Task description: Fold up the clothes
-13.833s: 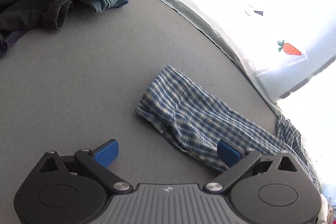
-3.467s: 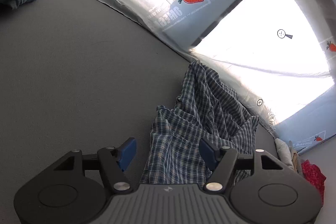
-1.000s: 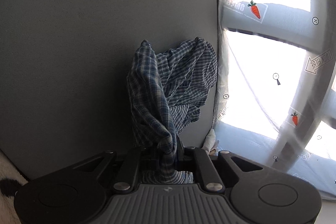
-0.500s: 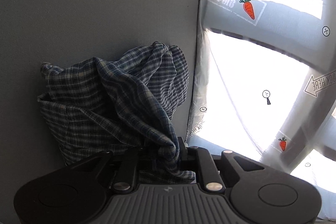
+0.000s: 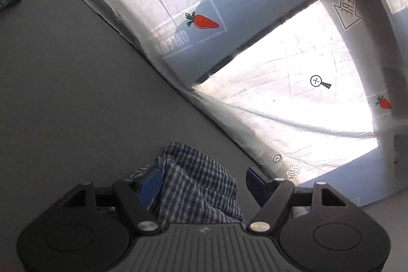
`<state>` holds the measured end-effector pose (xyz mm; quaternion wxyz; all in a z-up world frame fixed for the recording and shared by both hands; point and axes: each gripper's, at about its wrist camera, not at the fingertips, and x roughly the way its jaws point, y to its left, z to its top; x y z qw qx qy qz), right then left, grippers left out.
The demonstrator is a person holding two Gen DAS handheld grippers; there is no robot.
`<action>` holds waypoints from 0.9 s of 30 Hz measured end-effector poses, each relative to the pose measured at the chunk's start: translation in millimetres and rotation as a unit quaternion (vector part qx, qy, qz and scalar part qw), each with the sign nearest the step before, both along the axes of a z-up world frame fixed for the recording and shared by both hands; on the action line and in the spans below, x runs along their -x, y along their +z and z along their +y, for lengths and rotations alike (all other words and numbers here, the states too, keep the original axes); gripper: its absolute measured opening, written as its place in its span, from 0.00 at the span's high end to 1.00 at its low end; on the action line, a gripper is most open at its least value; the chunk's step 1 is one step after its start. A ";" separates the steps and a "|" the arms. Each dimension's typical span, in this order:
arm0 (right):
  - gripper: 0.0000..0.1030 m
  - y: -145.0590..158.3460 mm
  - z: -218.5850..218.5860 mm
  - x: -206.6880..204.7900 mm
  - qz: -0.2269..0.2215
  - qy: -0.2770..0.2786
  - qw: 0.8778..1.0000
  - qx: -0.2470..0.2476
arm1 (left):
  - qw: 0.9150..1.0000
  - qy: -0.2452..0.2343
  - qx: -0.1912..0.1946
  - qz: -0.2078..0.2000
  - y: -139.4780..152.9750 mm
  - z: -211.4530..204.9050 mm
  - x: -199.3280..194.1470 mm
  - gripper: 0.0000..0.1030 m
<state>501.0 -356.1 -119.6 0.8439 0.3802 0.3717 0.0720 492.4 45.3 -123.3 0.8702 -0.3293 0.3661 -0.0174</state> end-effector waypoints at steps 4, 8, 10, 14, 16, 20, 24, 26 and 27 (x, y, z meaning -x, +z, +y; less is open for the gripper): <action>0.39 -12.6 19.3 12.2 0.007 0.058 0.992 0.112 | 0.992 -0.050 -0.112 0.042 -24.5 -22.8 19.6 0.28; 0.39 -36.6 22.1 16.5 0.024 0.077 0.991 0.107 | 0.984 -0.074 -0.142 0.077 -61.9 -25.6 35.1 0.28; 0.40 -47.7 19.4 15.1 0.040 0.076 0.992 0.095 | 0.986 -0.076 -0.127 0.078 -73.0 -23.9 38.4 0.31; 0.94 -49.8 4.5 16.3 0.036 0.052 0.996 0.061 | 0.993 -0.075 -0.065 0.059 -73.7 -15.1 43.7 0.98; 0.98 -33.1 -6.2 23.5 -0.004 0.030 0.998 0.058 | 0.996 -0.073 -0.050 0.014 -51.3 -12.3 56.5 0.98; 0.99 9.1 -18.8 33.1 -0.080 0.007 0.991 0.109 | 0.998 -0.055 0.018 -0.017 -36.9 3.2 72.3 0.97; 0.99 -11.2 -3.7 18.8 -0.060 0.042 0.981 0.180 | 0.998 -0.036 0.012 0.053 -82.0 4.5 66.6 0.96; 0.99 -30.8 3.8 13.0 -0.027 0.055 0.977 0.202 | 0.996 -0.023 0.022 0.086 -102.1 7.5 63.9 0.96; 0.98 -38.1 5.2 13.0 -0.010 0.058 0.978 0.203 | 0.996 -0.017 0.036 0.086 -100.7 12.0 65.3 0.95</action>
